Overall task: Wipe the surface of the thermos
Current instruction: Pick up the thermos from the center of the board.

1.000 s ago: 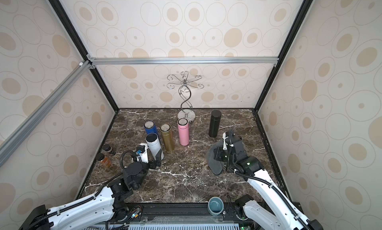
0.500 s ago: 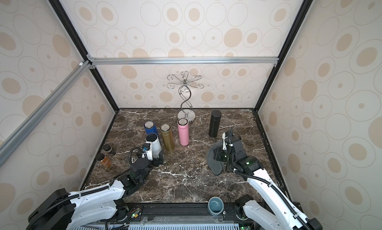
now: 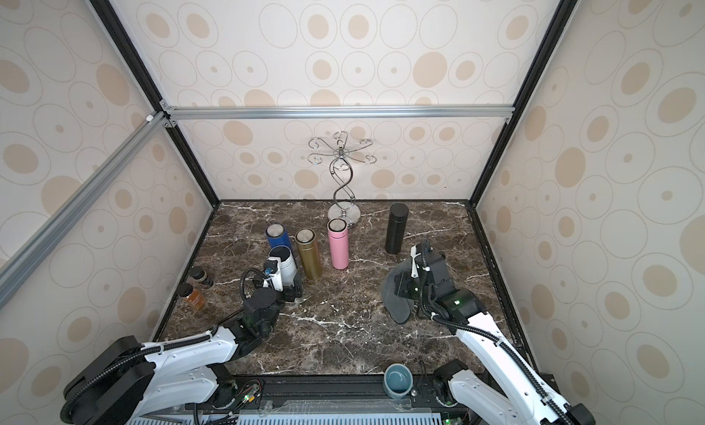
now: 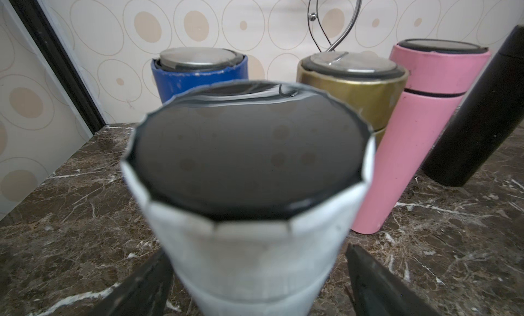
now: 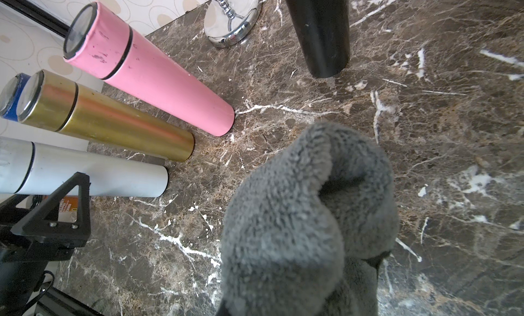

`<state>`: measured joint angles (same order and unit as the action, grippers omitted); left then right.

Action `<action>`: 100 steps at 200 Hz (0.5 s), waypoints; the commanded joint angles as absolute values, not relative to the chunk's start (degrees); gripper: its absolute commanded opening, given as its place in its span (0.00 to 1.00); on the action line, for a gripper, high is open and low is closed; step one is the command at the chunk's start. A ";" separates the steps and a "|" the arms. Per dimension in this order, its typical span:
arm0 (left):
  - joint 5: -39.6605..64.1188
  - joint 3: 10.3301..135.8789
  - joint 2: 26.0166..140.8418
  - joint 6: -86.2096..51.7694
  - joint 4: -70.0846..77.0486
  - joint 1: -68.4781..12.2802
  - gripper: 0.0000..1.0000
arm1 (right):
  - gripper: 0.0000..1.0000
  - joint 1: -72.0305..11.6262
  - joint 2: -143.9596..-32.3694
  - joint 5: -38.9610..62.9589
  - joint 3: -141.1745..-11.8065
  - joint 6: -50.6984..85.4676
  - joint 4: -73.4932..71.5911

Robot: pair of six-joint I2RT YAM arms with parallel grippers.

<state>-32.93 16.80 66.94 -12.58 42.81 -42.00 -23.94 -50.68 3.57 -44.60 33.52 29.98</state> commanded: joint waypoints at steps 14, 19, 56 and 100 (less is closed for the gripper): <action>-33.42 19.47 69.00 -11.08 45.68 -40.97 0.94 | 0.00 -23.96 -49.72 2.47 -43.90 33.40 29.05; -33.40 19.51 69.28 -11.17 45.70 -40.89 0.94 | 0.00 -23.92 -49.74 2.38 -43.86 33.40 29.03; -33.08 19.87 70.36 -10.90 46.51 -40.39 0.93 | 0.00 -23.91 -49.22 2.12 -43.51 33.49 29.12; -33.16 20.12 70.71 -10.55 46.75 -39.49 0.91 | 0.00 -23.91 -48.65 1.85 -43.37 33.49 29.38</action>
